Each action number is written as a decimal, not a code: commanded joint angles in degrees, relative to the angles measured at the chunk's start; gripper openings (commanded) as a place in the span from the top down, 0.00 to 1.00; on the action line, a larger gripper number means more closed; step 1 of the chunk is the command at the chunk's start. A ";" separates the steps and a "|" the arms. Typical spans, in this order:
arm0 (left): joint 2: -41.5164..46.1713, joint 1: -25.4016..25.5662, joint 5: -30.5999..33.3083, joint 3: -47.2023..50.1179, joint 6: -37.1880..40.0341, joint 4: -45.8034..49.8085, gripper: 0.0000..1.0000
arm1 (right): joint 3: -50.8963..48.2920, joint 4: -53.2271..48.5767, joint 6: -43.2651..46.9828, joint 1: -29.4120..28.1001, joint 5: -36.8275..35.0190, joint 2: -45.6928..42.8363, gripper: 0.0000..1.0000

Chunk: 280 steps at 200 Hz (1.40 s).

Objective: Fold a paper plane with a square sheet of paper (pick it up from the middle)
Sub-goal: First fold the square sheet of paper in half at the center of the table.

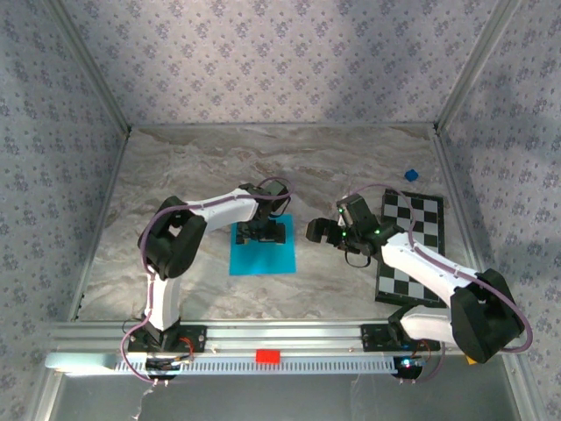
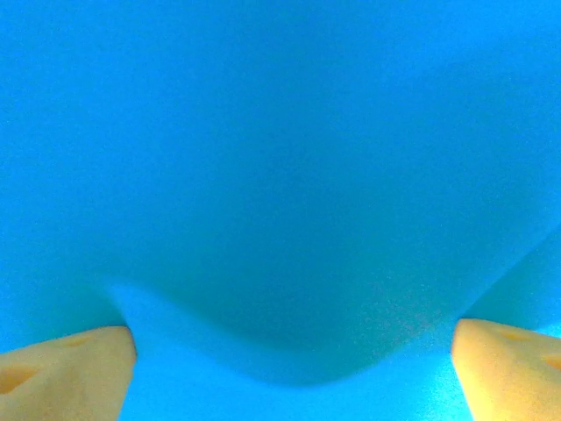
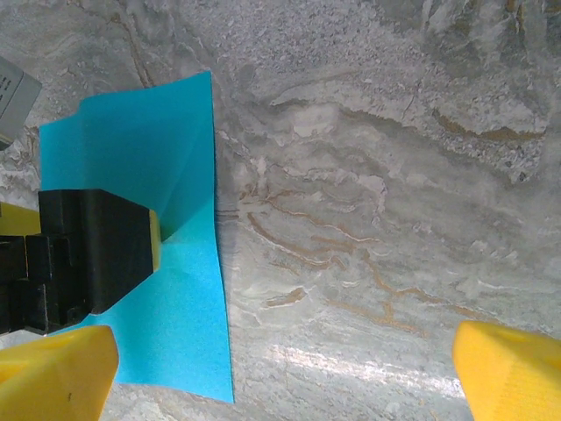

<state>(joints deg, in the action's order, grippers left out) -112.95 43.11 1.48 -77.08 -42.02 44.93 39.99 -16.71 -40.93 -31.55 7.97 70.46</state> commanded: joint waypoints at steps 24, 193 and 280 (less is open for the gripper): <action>-1.72 0.31 -2.07 3.78 -0.42 -3.02 0.15 | 1.82 -0.89 -0.56 -0.83 -3.13 -1.29 0.00; 13.17 -1.94 -16.68 13.26 -8.26 -24.20 0.58 | -2.59 -0.21 -2.32 4.94 -5.55 -9.88 0.01; 16.99 -3.90 -34.57 19.54 -15.80 -48.89 0.57 | -7.98 7.60 -1.80 17.66 19.06 -14.27 0.04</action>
<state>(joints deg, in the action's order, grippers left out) -97.19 39.11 -26.83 -59.11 -55.22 5.23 28.12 -5.65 -47.81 -14.22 20.14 55.68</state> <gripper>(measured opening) 0.425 0.963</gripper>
